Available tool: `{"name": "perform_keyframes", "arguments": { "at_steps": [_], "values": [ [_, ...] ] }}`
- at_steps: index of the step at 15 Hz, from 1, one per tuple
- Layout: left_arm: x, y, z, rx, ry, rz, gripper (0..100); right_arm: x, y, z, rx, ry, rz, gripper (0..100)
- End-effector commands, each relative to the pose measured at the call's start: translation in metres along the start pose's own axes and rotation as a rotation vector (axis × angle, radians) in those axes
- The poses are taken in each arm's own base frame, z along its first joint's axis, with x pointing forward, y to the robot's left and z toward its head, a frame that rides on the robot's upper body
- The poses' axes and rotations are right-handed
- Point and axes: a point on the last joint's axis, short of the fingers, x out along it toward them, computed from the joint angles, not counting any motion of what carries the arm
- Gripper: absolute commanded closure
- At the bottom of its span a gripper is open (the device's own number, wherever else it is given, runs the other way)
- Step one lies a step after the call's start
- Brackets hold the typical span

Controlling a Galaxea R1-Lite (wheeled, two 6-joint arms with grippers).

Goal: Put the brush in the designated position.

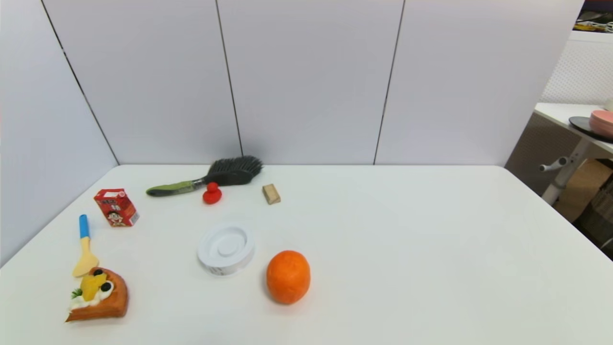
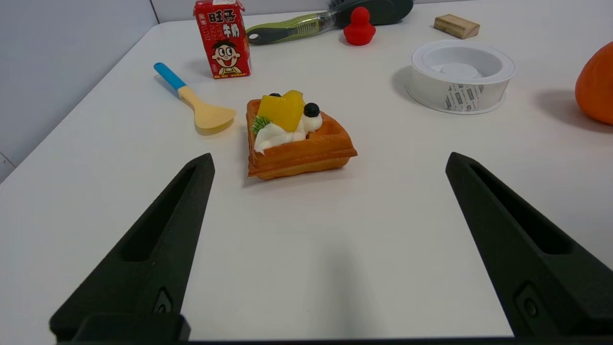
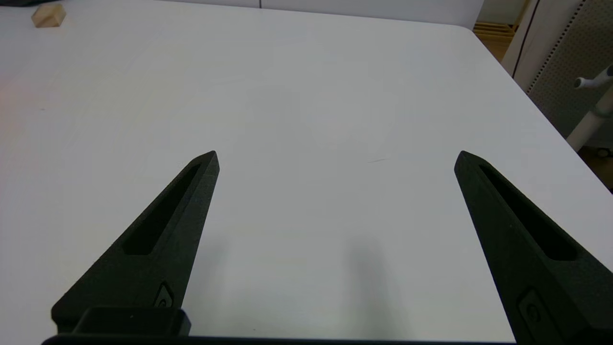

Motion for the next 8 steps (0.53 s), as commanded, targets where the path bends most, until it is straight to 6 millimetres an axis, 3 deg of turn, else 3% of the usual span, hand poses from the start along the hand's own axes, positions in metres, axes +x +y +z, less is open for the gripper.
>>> {"name": "perform_keyframes", "arguments": {
  "at_steps": [1,8],
  "values": [
    [0.0002,0.0,0.0,0.001,0.003,0.0,0,0.0002,0.0,-0.0004,-0.001,0.003,0.001,0],
    [0.0002,0.0,0.0,0.001,0.003,0.0,0,0.0002,0.0001,0.0,-0.028,-0.002,0.004,0]
  ]
}}
